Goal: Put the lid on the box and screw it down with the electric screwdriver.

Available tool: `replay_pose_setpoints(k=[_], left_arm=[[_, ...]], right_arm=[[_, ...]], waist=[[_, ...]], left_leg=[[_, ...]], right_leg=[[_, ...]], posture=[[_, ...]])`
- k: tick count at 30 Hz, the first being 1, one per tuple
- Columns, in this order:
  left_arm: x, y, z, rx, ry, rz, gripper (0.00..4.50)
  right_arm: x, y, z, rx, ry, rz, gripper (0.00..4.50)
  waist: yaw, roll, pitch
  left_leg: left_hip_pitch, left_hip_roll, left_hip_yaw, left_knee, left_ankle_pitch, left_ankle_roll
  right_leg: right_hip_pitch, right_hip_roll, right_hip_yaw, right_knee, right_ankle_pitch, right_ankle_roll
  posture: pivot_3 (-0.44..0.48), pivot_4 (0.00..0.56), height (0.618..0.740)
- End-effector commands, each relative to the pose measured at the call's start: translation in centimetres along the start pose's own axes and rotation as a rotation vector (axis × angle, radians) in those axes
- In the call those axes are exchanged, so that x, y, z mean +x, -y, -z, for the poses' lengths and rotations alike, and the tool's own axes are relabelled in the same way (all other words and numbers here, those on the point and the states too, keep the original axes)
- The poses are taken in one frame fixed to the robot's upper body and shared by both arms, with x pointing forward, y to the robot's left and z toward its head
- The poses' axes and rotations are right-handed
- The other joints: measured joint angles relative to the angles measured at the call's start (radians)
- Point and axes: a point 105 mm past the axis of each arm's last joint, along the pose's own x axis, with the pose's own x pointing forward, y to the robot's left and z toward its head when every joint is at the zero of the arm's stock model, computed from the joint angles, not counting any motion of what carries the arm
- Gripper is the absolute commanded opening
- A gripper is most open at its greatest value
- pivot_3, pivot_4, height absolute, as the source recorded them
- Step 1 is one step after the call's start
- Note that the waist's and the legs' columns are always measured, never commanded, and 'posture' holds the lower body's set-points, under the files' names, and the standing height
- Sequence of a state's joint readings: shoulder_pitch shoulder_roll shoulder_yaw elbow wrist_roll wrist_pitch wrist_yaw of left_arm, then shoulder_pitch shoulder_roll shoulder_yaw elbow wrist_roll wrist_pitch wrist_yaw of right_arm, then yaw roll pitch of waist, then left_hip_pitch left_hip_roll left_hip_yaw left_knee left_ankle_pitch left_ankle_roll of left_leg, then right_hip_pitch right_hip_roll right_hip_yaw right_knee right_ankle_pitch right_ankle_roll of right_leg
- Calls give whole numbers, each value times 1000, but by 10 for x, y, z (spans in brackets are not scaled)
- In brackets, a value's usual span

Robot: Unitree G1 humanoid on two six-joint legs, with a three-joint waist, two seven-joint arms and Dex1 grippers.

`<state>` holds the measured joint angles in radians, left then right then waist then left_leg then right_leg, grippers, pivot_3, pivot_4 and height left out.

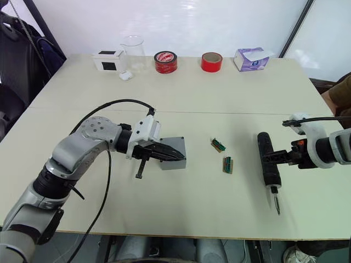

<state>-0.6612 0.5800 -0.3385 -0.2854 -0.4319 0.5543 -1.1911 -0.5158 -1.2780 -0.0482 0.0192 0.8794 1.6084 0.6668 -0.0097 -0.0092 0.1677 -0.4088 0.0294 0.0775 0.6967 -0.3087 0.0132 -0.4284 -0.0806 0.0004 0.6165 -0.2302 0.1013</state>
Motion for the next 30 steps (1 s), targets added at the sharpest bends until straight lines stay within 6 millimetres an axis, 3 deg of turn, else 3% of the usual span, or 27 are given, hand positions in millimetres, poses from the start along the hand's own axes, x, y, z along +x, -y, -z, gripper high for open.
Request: replay_pose_setpoints(k=[1, 16, 25, 30], left_arm=[[4, 7, -8, 42, 27, 9, 0], [8, 17, -6, -29, 55, -36, 0], [2, 15, -6, -62, 62, -74, 0], [-7, 3, -3, -67, 52, -121, 0]], right_arm=[[1, 3, 1, 32, -27, 3, 4448], [38, 2, 22, -3, -223, 10, 4448], [46, 3, 20, -11, -232, 2, 1860], [46, 14, 1, 19, -121, 54, 1731]], waist=[[0, 0, 0], [0, 0, 0], [-1, -1, 0], [-6, -5, -2]], left_leg=[[0, 0, 0, 0, 0, 0], [0, 0, 0, 0, 0, 0], [0, 0, -1, 0, 0, 0], [1, 0, -1, 1, 0, 0]], right_leg=[[0, 0, 0, 0, 0, 0], [0, 0, 0, 0, 1, 2], [0, 1, 0, 0, 1, 3], [1, 2, 0, 0, 2, 3]], posture=[[0, 150, 740], [0, 150, 740], [0, 150, 740], [0, 150, 740]])
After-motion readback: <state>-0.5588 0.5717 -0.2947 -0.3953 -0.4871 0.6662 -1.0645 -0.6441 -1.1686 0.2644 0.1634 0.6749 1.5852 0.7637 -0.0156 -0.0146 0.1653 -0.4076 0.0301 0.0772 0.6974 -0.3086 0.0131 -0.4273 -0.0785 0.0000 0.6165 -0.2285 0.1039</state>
